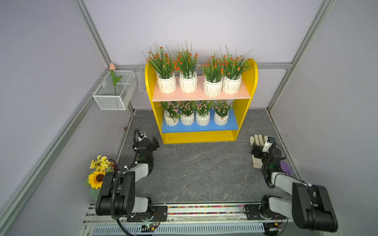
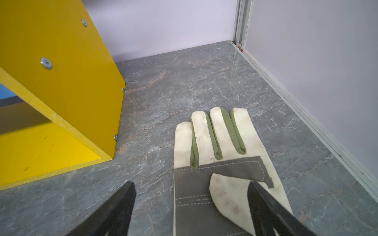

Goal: Place the baby's breath potted plants on the rack by color
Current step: Reset both arms

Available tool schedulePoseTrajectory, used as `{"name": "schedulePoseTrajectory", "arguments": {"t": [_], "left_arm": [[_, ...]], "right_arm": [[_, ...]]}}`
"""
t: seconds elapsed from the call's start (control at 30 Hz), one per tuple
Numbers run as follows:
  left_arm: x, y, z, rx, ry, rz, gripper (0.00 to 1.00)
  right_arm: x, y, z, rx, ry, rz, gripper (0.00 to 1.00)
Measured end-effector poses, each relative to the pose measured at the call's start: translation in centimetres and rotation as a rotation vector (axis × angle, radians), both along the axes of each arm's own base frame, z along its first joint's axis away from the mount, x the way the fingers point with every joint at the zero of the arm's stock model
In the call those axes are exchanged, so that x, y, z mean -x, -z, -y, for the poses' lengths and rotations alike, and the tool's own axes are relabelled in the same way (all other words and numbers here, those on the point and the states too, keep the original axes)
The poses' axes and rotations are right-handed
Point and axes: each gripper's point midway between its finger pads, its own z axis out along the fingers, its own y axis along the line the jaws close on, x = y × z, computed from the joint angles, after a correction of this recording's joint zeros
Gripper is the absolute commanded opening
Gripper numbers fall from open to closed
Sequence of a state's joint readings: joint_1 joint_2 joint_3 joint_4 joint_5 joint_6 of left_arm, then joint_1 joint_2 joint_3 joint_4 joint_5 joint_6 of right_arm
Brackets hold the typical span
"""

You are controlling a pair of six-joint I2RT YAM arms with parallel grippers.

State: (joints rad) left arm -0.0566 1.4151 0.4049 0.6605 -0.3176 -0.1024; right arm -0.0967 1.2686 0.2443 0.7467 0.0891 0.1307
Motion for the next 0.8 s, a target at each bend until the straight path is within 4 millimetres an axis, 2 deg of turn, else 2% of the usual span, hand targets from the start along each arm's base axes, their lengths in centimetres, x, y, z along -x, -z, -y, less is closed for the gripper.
{"name": "schedulePoseTrajectory", "arguments": {"t": [0.17,0.33,0.4,0.57,0.8], "left_arm": [[-0.5,1.0,0.1,-0.005,0.012,0.006,0.99],[-0.8,1.1,0.2,-0.002,0.019,0.020,0.99],[-0.8,1.0,0.3,-0.001,0.024,0.022,0.99],[-0.9,0.9,0.7,-0.006,0.050,0.026,0.99],[-0.8,1.1,0.4,-0.011,0.036,0.013,0.99]], "right_arm": [[-1.3,0.9,-0.2,0.030,-0.017,0.046,0.88],[-1.5,2.8,-2.2,0.082,-0.087,0.036,0.89],[-1.9,2.2,-2.7,0.096,-0.108,0.051,0.88],[-4.6,0.0,-3.9,0.126,-0.180,0.083,0.89],[-4.7,0.8,-3.7,0.130,-0.169,0.039,0.88]]}}
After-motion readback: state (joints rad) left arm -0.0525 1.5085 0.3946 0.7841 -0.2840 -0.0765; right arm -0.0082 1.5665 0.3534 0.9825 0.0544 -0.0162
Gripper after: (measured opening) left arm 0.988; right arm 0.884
